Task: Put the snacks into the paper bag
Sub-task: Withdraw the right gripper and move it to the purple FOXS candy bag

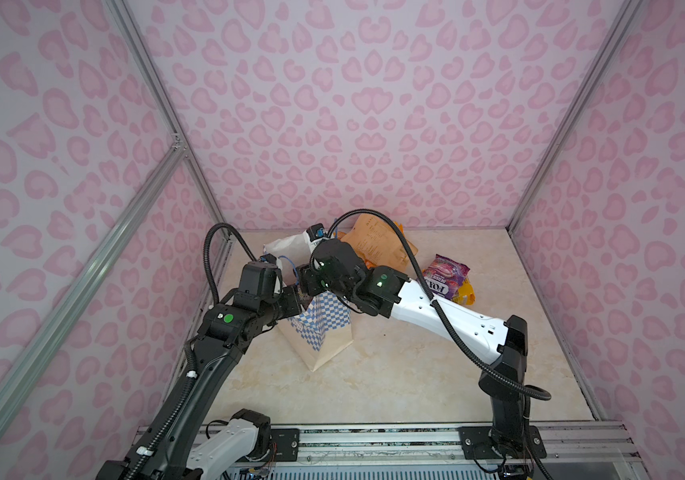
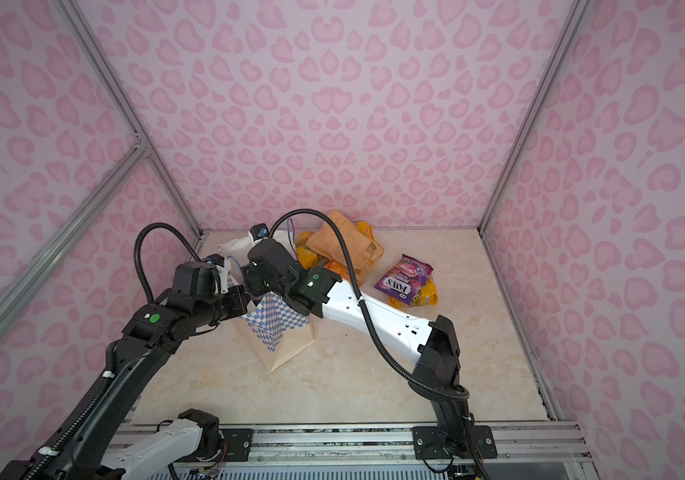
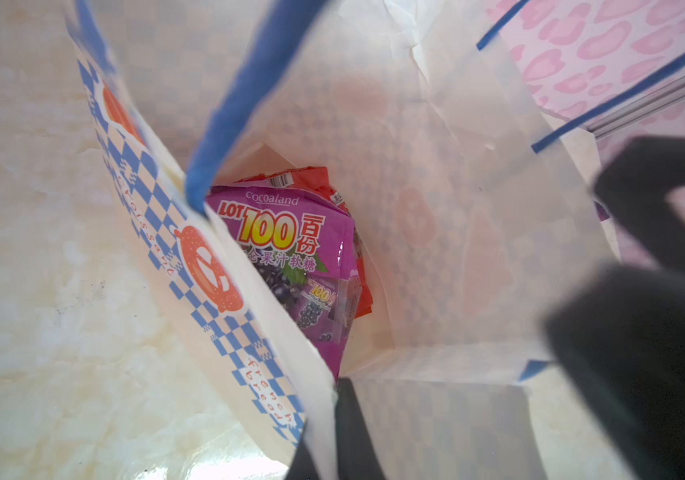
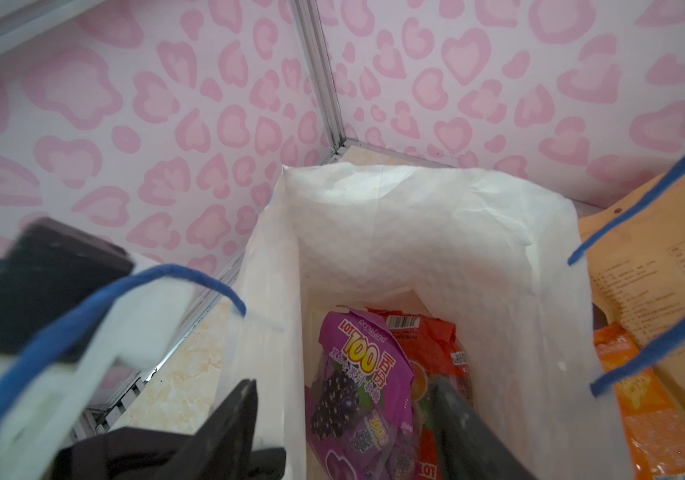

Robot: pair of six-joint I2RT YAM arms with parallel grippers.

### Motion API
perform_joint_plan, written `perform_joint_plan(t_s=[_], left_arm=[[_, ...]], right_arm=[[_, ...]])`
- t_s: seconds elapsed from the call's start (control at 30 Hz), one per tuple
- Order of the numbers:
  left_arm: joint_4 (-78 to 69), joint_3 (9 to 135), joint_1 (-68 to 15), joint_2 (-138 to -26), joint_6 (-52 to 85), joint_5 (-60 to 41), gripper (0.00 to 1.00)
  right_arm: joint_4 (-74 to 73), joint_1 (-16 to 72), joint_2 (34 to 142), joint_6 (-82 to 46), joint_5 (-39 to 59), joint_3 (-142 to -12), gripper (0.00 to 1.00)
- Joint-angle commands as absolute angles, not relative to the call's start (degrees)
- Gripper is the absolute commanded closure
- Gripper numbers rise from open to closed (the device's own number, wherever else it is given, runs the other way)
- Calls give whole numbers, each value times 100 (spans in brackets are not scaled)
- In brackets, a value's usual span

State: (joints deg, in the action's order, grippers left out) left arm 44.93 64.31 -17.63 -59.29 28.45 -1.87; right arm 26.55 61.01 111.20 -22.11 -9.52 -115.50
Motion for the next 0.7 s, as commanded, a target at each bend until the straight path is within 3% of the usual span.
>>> perform_joint_plan(t_s=[0.0,0.13,0.3,0.5,0.67], left_arm=[[4664,6603,-1751,-5959,2729,225,96],[4704,6754,-1750,-5924,2640,80,95],[4644,6797,-1751,-5915,2541,63,95],[4350,6535,-1751,-5864,2457,-142,95],[4181,6383,-1695,-5682,2387,-326,96]], right_arm=[[2682,6126,10798,-1901,-1063,-11466,21],[2560,6005,10082,-1740,-1303,-10896,11],[2425,5370,8933,-1902,-1479,-9459,8],[2206,3459,7663,-2677,-853,-7211,7],[1418,1584,7342,-3275,-53,-5785,7]])
